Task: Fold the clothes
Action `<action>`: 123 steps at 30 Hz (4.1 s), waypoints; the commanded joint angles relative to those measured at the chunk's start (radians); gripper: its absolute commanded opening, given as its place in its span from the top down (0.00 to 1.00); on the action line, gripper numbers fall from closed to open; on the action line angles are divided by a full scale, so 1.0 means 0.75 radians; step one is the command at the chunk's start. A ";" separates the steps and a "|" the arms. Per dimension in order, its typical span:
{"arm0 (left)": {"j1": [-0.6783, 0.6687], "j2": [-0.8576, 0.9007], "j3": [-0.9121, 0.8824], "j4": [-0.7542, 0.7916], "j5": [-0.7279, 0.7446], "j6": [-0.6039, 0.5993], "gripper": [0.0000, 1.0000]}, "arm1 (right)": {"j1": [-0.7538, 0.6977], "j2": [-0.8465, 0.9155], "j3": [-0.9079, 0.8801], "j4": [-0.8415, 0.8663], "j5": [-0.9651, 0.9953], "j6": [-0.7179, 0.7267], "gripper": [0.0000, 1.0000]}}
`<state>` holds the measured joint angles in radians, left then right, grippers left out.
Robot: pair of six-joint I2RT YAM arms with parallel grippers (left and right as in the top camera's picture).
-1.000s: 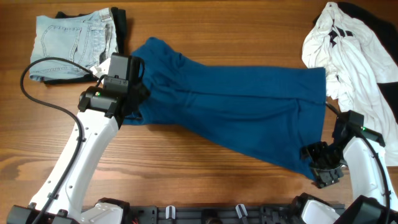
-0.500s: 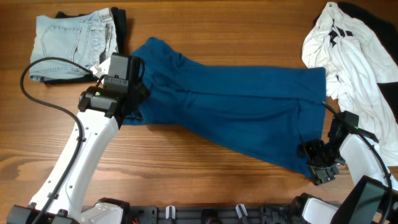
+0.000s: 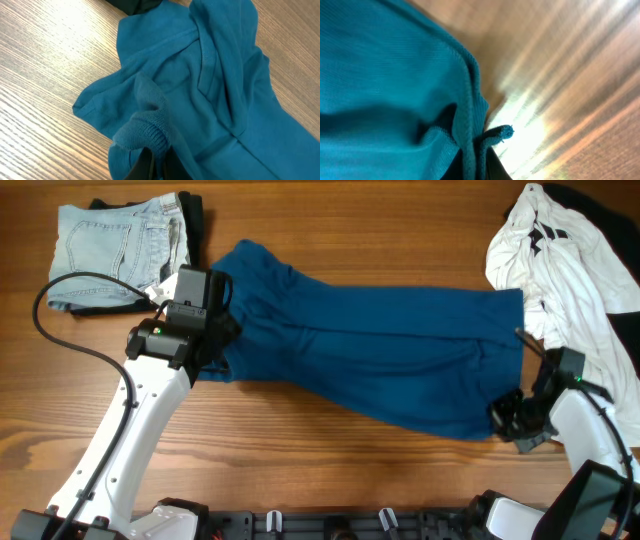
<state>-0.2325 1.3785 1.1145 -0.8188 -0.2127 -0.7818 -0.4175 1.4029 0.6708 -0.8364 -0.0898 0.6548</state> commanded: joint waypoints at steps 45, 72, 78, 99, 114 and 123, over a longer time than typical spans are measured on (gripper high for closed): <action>0.051 0.413 0.025 0.538 0.177 0.096 0.96 | 0.086 0.283 0.567 0.137 -0.107 -0.325 0.96; 0.122 0.413 0.148 0.476 0.097 0.126 0.96 | 0.050 0.326 0.567 0.263 -0.108 -0.341 0.96; 0.122 0.414 0.148 0.478 0.097 0.134 0.39 | 0.110 0.389 0.567 0.298 -0.128 -0.387 0.39; 0.122 0.414 0.148 0.392 0.097 0.271 0.01 | 0.036 0.587 0.536 0.364 -0.031 -0.841 0.12; 0.122 0.414 0.148 0.367 0.097 0.270 0.00 | 0.023 0.727 0.535 0.429 -0.388 -0.768 0.96; 0.122 0.414 0.148 0.343 0.097 0.270 0.01 | -0.219 0.707 0.820 0.209 -0.654 -0.895 0.96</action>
<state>-0.1482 1.6875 1.2057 -0.5556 -0.1272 -0.6025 -0.5358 1.9358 1.1942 -0.6434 -0.5102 0.0460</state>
